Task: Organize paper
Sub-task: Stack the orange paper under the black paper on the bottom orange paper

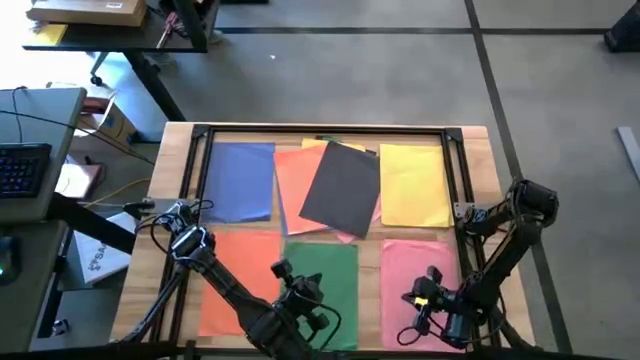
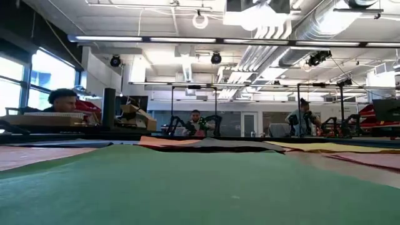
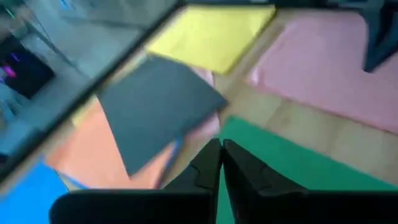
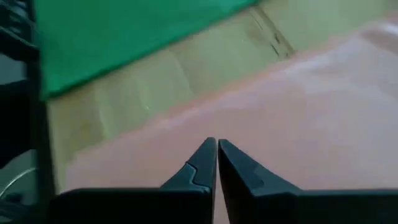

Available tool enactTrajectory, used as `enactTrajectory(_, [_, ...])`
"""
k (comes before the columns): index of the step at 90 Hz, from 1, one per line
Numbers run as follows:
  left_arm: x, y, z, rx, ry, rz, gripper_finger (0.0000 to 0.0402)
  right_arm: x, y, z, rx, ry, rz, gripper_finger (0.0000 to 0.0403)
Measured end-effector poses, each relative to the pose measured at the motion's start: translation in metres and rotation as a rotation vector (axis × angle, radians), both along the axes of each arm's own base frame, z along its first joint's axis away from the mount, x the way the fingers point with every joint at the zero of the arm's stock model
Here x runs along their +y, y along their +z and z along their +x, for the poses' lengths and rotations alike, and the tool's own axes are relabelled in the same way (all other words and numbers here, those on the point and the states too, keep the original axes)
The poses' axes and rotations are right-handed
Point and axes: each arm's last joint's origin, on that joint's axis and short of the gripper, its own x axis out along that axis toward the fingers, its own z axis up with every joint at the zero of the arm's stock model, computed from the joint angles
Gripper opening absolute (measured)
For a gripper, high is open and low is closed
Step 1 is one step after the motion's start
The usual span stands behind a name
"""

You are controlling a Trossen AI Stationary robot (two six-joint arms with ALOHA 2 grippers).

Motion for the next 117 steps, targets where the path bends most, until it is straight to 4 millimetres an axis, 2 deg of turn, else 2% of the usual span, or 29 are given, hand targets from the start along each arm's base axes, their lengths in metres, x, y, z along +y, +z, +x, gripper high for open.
enactTrajectory(18, [0.046,0.015,0.020,0.113,0.036,0.039,0.0064,-0.016,0.011,0.025,0.031,0.077,-0.099,0.0009])
enactTrajectory(28, [0.074,0.011,0.028,0.221,0.065,0.021,0.0077,-0.031,0.010,0.044,0.091,0.146,-0.189,0.0030])
enactTrajectory(43, [0.108,0.000,0.022,0.303,0.146,-0.011,0.0078,-0.064,0.000,0.075,0.111,0.208,-0.298,0.0071])
enactTrajectory(63, [0.131,-0.026,-0.009,0.261,0.205,-0.115,0.0078,-0.112,-0.016,0.104,0.058,0.280,-0.364,0.0106])
enactTrajectory(79, [0.147,-0.060,-0.041,0.159,0.204,-0.230,0.0078,-0.144,-0.015,0.123,0.003,0.300,-0.489,0.0115])
enactTrajectory(93, [0.158,-0.095,-0.065,0.101,0.194,-0.270,0.0078,-0.165,-0.013,0.135,-0.005,0.356,-0.565,0.0135])
enactTrajectory(106, [0.163,-0.120,-0.077,0.102,0.188,-0.258,0.0078,-0.179,-0.022,0.140,0.037,0.455,-0.522,0.0186])
enactTrajectory(117, [0.166,-0.133,-0.083,0.099,0.189,-0.251,0.0078,-0.182,-0.031,0.140,0.090,0.479,-0.583,0.0223])
